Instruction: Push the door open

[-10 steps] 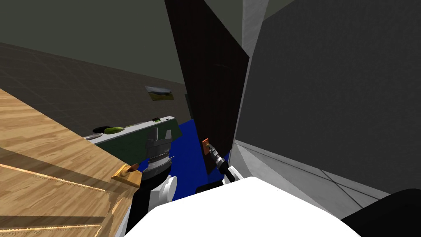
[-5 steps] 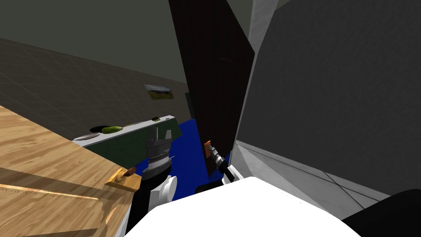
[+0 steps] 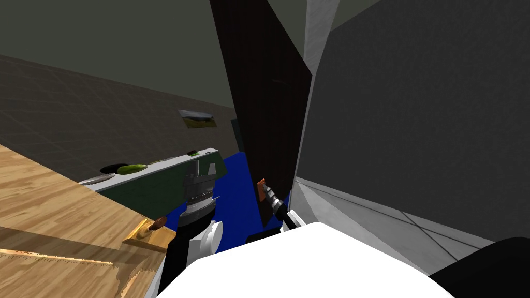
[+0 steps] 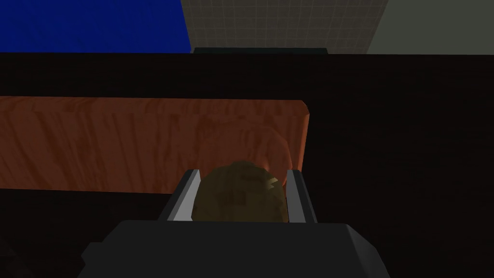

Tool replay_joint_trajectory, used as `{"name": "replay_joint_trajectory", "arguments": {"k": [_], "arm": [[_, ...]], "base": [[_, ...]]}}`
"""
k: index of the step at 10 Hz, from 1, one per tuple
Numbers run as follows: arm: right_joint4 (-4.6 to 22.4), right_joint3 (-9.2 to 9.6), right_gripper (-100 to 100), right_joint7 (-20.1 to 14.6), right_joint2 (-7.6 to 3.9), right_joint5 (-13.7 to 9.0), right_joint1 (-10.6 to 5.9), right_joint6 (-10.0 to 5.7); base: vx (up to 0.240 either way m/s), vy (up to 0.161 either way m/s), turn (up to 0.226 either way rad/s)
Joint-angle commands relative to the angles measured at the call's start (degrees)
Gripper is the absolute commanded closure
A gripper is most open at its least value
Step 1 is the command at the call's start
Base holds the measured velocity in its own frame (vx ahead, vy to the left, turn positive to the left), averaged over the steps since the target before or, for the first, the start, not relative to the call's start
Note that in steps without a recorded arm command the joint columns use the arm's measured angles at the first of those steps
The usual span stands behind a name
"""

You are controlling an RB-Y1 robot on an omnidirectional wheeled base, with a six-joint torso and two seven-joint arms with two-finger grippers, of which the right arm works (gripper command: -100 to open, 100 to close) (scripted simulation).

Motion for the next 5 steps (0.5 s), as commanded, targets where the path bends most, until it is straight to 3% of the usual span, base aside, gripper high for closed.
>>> {"name": "replay_joint_trajectory", "arguments": {"k": [1,5], "arm": [[-0.43,-0.04,100,0.60,-0.30,-0.24,-0.04,0.00],[-0.83,1.20,100,2.17,-0.89,-0.81,1.04,-0.03]], "base": [[0.173,0.060,-0.137],[0.174,0.085,-0.189]]}}
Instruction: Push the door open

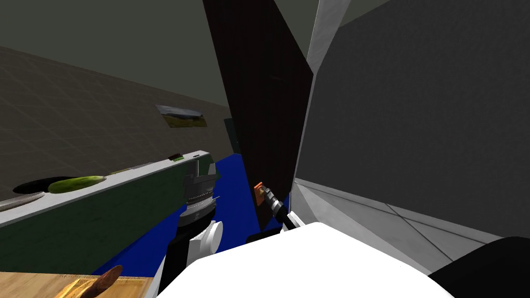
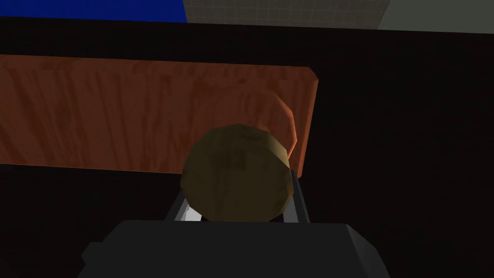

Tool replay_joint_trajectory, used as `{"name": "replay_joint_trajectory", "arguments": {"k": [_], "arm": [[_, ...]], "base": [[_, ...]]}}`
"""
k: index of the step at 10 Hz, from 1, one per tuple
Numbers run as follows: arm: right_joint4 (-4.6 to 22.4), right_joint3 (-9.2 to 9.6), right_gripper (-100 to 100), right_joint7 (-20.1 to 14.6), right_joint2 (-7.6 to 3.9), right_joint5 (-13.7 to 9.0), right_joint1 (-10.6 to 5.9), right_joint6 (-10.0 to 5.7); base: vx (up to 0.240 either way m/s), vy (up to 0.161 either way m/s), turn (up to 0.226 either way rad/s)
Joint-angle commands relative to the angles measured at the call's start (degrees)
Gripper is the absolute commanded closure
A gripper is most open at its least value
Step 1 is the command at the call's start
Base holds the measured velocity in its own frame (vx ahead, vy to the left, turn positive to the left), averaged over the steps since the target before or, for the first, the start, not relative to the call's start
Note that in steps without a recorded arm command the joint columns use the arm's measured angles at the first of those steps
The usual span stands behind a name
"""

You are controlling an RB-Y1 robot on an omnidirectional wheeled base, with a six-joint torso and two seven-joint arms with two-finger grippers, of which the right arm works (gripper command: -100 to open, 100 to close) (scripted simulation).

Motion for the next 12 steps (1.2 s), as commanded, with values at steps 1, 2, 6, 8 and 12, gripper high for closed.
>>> {"name": "replay_joint_trajectory", "arguments": {"k": [1,2,6,8,12], "arm": [[-0.03,0.01,100,0.84,-0.30,-0.32,0.50,0.20],[-0.15,0.38,100,1.32,-0.37,-0.49,0.82,0.19],[-2.78,2.10,-100,-0.21,-1.19,0.16,2.70,-0.14],[-4.67,3.46,-100,-0.99,-1.73,0.57,4.31,-0.27],[-3.57,3.16,-100,-0.86,-1.15,0.37,3.40,-0.55]], "base": [[0.199,0.070,-0.232],[0.194,0.128,-0.209],[-0.164,-0.070,-0.003],[-0.249,-0.126,-0.004],[-0.056,0.017,0.014]]}}
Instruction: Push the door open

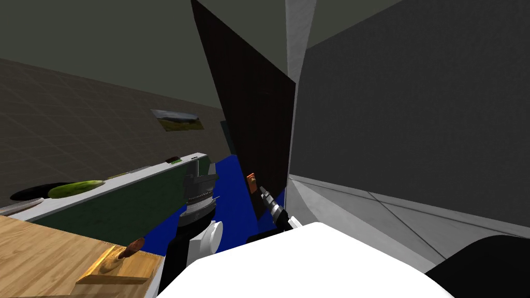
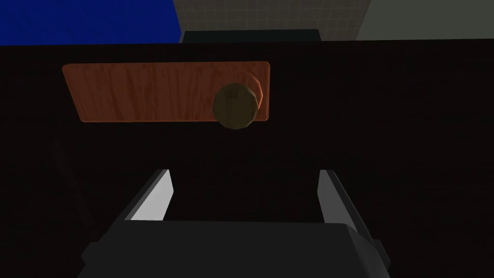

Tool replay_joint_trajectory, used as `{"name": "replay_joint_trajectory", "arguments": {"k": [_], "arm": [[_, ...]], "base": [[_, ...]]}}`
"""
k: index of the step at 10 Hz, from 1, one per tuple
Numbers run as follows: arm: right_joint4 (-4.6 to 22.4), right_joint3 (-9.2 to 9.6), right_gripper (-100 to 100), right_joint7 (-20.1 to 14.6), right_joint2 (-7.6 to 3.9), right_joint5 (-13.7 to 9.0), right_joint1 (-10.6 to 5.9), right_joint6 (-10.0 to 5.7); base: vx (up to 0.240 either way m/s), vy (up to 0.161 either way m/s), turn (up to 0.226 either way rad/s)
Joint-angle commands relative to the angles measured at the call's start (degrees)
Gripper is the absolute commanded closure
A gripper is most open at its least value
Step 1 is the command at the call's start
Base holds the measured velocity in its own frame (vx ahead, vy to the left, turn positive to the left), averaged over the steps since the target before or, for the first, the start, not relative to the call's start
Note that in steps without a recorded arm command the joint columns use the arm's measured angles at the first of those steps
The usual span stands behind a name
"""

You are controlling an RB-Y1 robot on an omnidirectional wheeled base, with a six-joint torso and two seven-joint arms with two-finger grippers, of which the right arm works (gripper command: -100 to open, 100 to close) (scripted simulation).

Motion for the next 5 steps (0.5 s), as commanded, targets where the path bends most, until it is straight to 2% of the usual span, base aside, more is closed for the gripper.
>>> {"name": "replay_joint_trajectory", "arguments": {"k": [1,3,5], "arm": [[0.45,-0.21,-100,0.18,0.29,-0.11,-0.41,-0.09],[1.38,-0.66,-100,0.49,0.97,-0.37,-1.39,-0.11],[2.15,-1.05,-100,0.74,1.64,-0.59,-2.21,-0.13]], "base": [[0.150,0.123,0.006],[0.206,0.096,0.023],[0.196,0.130,0.027]]}}
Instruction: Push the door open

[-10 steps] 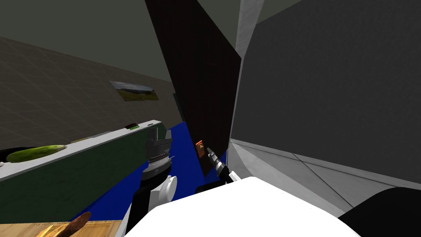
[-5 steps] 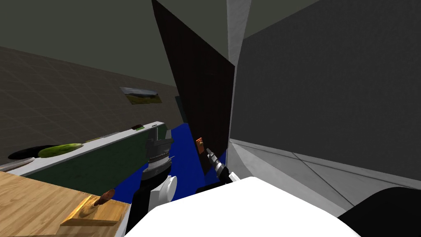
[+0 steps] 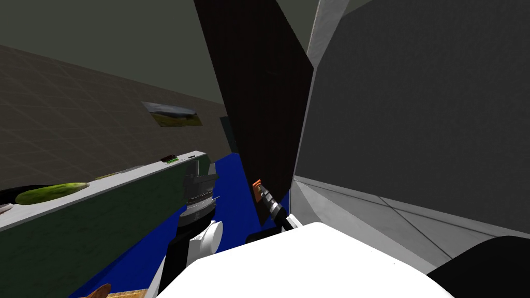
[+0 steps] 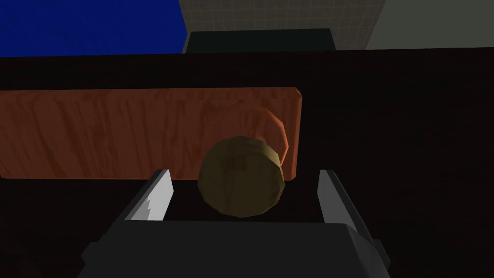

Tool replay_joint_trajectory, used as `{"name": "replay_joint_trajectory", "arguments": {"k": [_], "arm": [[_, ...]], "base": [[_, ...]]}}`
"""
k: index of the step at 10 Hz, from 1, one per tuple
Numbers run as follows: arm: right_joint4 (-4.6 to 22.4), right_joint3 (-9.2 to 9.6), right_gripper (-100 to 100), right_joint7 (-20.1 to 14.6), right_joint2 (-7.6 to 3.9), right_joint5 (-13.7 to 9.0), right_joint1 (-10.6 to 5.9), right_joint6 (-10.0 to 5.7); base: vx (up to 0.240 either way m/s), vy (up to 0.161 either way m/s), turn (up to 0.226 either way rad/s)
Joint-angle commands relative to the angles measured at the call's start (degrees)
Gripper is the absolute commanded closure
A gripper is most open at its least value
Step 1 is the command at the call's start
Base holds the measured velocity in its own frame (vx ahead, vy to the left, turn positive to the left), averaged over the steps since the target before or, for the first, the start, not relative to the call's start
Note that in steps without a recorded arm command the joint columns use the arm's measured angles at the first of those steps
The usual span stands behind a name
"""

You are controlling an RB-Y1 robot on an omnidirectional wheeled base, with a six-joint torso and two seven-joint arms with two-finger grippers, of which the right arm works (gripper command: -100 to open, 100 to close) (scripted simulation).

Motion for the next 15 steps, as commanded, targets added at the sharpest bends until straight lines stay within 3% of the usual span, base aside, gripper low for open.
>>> {"name": "replay_joint_trajectory", "arguments": {"k": [1,2,7,8,14,15], "arm": [[0.00,0.00,-100,0.00,0.00,0.00,0.00,0.00],[0.00,0.00,100,0.00,0.00,0.00,0.00,0.00],[0.00,0.00,100,0.00,0.00,0.00,0.00,0.00],[0.14,-0.32,100,0.38,-0.42,-0.05,0.26,0.22],[0.19,-1.20,100,1.75,-0.67,-0.22,0.87,0.45],[-0.71,-0.23,-100,1.33,-0.77,0.18,1.85,0.11]], "base": [[0.086,0.056,-0.003],[-0.009,-0.007,-0.002],[-0.017,-0.012,0.000],[0.094,0.042,-0.151],[0.196,0.105,-0.148],[-0.016,0.033,-0.078]]}}
